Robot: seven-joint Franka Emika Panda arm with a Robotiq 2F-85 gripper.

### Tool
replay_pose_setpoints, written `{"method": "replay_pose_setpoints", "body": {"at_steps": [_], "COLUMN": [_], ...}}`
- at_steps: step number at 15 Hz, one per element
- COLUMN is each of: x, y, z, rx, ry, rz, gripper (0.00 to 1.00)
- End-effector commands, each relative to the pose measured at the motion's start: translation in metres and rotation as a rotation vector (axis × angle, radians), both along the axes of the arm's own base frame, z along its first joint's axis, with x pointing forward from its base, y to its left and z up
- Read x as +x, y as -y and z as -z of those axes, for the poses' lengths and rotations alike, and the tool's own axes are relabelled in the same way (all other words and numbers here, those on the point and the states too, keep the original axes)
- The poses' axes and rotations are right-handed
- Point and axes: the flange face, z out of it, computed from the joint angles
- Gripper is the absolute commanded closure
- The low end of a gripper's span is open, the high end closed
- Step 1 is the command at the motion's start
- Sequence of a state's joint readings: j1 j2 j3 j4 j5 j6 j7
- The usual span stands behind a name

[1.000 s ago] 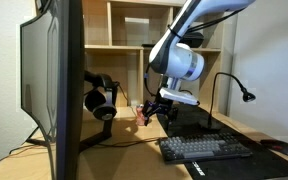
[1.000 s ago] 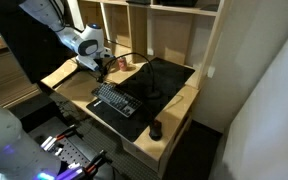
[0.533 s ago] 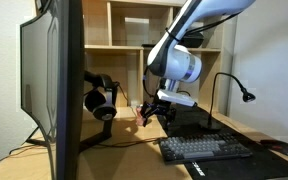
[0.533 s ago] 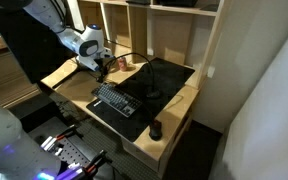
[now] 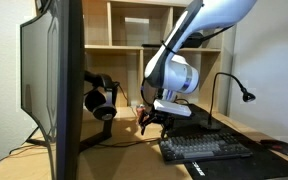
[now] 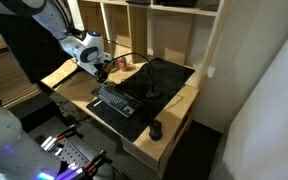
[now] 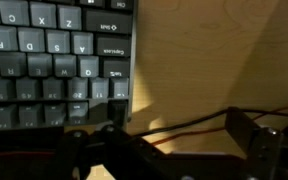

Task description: Press the top left key on the keyboard

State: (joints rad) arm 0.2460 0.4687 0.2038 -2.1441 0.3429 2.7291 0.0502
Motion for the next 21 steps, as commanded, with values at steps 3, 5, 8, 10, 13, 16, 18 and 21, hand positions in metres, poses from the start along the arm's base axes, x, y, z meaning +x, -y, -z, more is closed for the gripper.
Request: {"method": "replay_pose_setpoints", "body": {"at_steps": [3,5,8,10,13,16,18,21], "x": [0.006,0.008,0.006,0.005,0.002,-0.001,-0.005,-0.02], "y": [-0.002,-0.003,-0.005,-0.006,-0.006,-0.004,0.001,0.011], "z": [0.018,0.023,0.029,0.027,0.015,-0.025,-0.06,-0.105], "rx": [-0.002,-0.002,-0.013,-0.016,-0.014,-0.004,-0.013,-0.038], "ry": [0.036,0.045,0.041,0.045,0.062,0.122,0.153,0.157], "rz": [0.026,0.029,0.026,0.023,0.023,0.025,0.026,0.004], "gripper": [0.0,0.0,0.0,0.0,0.0,0.0,0.0,0.0]}}
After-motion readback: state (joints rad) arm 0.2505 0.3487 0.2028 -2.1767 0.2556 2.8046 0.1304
